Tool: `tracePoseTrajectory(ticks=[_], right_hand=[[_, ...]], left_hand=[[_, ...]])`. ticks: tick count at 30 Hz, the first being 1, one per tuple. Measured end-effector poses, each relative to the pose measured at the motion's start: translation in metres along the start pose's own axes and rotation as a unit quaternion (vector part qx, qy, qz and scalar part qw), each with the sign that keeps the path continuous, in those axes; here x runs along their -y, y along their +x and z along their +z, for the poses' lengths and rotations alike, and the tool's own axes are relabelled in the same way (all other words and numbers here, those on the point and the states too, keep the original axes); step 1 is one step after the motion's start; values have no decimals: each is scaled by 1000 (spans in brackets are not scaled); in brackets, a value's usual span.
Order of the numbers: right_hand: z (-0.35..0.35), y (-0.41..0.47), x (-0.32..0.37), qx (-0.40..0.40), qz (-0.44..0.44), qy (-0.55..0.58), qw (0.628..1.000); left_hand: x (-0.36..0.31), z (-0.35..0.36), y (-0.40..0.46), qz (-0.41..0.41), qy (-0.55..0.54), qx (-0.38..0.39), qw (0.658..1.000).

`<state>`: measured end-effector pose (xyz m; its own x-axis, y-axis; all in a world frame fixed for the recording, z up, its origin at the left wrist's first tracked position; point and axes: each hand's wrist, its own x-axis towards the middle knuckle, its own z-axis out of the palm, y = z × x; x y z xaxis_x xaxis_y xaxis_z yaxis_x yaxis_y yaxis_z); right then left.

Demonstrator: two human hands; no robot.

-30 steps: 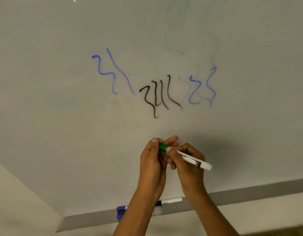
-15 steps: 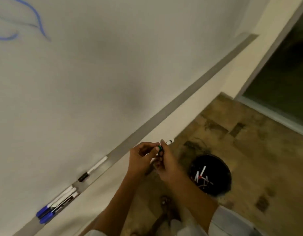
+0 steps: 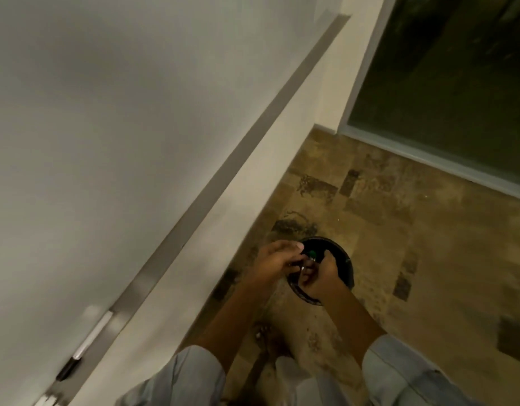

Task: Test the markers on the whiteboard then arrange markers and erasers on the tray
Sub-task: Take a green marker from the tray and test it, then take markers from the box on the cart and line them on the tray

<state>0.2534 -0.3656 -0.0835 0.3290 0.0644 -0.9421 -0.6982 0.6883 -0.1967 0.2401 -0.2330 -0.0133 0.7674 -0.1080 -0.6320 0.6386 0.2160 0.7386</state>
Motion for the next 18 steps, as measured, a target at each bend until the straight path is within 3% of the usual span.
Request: tracePoseTrajectory(ticks=[5,10,14,18], right_hand=[[-31,19,33,-13,34,32,999],[-10,21,33,0,31,-3,999],[53,20,10,68,21,-134,988],[132,-3,-45,138,30,-292,946]], left_hand=[[-15,-2,-2,-27,-44,-8,999],[-20,-38,-14,1,-76,-67,995],[-26,-73,-50,36,-113,-164,979],[-22,-113,-110,89,-189,-237,949]])
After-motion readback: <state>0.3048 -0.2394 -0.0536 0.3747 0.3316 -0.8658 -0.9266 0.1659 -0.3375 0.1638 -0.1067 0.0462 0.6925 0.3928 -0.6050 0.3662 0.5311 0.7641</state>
